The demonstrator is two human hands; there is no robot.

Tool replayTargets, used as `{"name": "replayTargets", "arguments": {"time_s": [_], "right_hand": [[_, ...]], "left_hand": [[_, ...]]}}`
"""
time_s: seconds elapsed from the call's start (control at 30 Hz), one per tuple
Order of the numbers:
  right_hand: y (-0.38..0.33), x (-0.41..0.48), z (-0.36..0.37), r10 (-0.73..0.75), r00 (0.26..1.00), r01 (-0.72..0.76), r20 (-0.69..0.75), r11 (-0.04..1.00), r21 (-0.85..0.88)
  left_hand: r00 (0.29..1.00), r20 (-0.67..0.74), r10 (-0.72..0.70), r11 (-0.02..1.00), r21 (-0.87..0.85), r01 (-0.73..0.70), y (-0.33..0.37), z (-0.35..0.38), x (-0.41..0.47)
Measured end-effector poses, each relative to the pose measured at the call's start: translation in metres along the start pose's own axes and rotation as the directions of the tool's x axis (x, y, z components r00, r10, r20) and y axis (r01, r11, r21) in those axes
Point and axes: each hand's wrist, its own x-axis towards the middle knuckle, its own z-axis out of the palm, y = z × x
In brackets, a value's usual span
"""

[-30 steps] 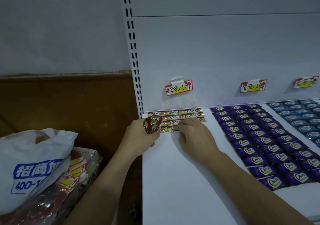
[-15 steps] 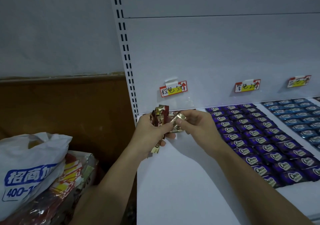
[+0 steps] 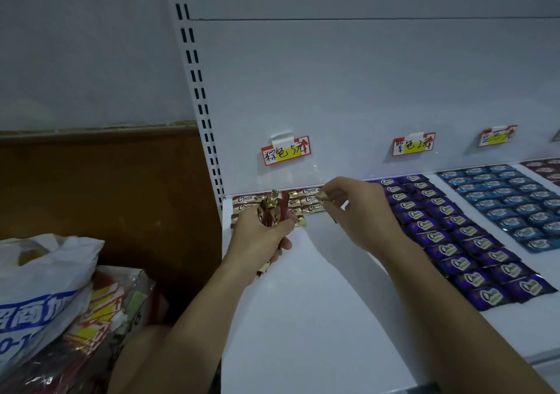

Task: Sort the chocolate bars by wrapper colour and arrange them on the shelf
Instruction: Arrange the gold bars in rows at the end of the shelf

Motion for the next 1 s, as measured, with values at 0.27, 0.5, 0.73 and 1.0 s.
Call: {"name": "replayTargets", "arguments": {"time_s": [0.27, 0.5, 0.73, 1.0], "right_hand": [[0.002, -0.017, 0.025, -0.14, 0.984, 0.172, 0.114, 0.912, -0.372], [0.005, -0.032, 0.029, -0.001, 1.0, -0.004, -0.013, 0.926, -0.378], [0.004, -0.034, 0.035, 0.052, 0.999, -0.05, -0.004, 0.924, -0.378], [0.005, -0.034, 0.038, 0.023, 1.0, -0.027, -0.014, 0.91, -0.413]], "left_hand": [[1.0, -0.001, -0.008, 1.0, -0.014, 0.008, -0.001, 0.0, -0.001], [1.0, 0.005, 0.0, 1.0, 0.02, 0.0, -0.003, -0.001, 0.0], [1.0, 0.023, -0.015, 0.998, 0.056, 0.014, -0.004, 0.0, 0.004], [1.0, 0.026, -0.008, 0.998, 0.068, 0.006, -0.004, 0.001, 0.005]]}}
